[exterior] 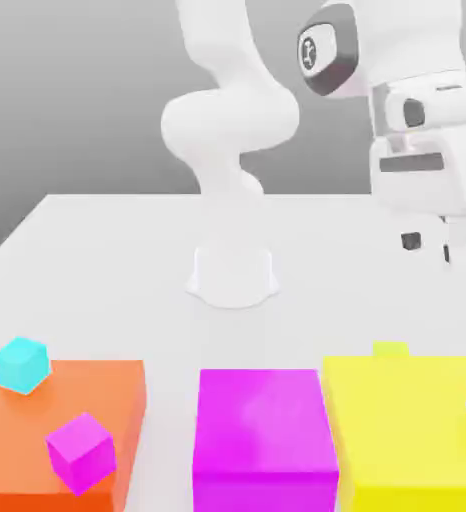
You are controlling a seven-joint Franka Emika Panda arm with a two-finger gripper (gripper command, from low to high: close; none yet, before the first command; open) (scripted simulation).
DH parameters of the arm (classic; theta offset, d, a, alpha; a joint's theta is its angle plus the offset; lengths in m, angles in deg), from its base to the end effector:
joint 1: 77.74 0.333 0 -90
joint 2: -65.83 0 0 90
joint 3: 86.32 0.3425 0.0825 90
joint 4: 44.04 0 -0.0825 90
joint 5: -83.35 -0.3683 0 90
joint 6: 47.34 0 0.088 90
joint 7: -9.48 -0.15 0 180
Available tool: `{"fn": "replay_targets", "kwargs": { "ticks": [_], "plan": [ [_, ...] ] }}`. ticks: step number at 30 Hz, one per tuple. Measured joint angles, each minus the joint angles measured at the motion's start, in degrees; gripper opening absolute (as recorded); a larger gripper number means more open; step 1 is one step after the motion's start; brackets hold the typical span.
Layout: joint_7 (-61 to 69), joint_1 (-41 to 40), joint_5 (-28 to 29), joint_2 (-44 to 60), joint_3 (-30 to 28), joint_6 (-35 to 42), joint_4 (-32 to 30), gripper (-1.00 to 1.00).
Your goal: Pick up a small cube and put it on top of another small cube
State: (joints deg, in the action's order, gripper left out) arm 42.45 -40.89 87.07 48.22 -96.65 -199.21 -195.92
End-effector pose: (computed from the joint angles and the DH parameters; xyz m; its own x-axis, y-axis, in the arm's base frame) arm 0.3800 0.1919 0.3680 0.4282 0.8669 0.2554 0.8665 -0.4740 0.1562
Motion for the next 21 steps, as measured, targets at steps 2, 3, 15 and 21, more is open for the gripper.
{"fn": "replay_targets", "kwargs": {
  "ticks": [2,3,15,21],
  "plan": [
    [5.12,1.95,-0.18,1.75,-0.37,-1.24,-1.23,0.0],
    [7.69,2.92,-0.29,2.63,-0.54,-1.86,-1.85,0.0],
    [39.29,13.0,-2.65,13.21,-0.48,-9.29,-9.25,0.0],
    [53.12,16.49,-5.32,19.98,1.11,-14.3,-11.72,0.0]
  ]
}}
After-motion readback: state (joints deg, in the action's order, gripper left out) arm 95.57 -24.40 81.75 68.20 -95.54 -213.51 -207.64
